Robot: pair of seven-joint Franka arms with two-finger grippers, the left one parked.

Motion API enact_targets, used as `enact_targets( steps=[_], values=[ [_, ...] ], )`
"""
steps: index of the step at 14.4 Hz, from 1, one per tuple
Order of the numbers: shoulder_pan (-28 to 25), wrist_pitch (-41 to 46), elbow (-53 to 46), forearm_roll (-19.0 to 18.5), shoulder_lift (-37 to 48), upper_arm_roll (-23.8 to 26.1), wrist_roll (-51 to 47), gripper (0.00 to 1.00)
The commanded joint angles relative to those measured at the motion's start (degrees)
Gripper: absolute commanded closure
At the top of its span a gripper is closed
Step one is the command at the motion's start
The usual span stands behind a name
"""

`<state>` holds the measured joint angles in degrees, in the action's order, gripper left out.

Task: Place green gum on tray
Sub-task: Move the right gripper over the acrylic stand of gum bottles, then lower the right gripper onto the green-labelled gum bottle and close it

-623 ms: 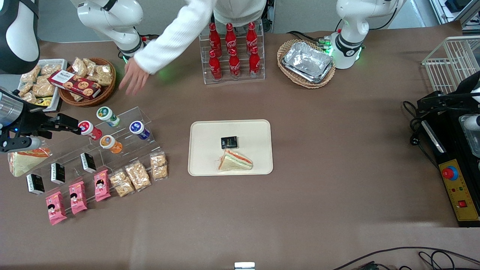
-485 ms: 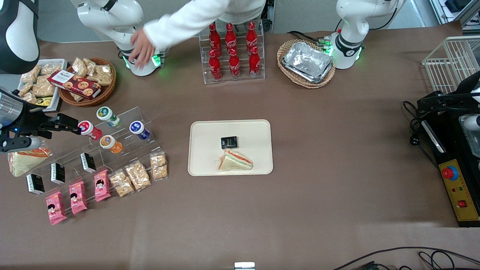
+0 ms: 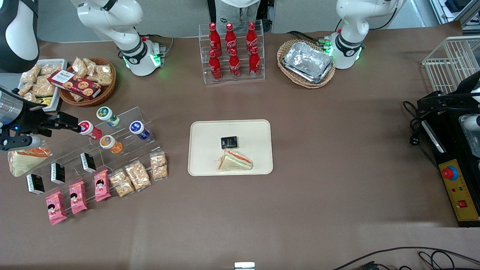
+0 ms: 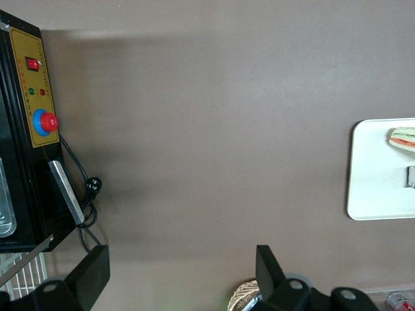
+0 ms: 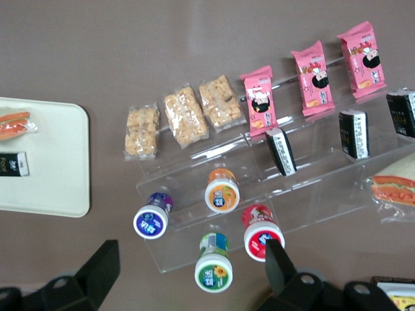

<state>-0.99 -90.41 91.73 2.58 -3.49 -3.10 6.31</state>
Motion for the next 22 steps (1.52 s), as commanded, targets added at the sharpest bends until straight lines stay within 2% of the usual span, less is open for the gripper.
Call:
enact_targets(
  steps=[1, 9, 16, 22],
  values=[
    [0.11, 1.56, 3.78, -1.44, 4.88, -0.06, -0.07, 0.0],
    [0.73, -1.68, 19.78, -1.52, 20.26, 0.03, 0.45, 0.0],
    [0.73, -19.43, 43.5, -2.93, 33.63, 0.03, 0.81, 0.0],
    [1.96, -33.93, 56.69, -3.11, 34.69, -0.5, 1.07, 0.0]
  ],
)
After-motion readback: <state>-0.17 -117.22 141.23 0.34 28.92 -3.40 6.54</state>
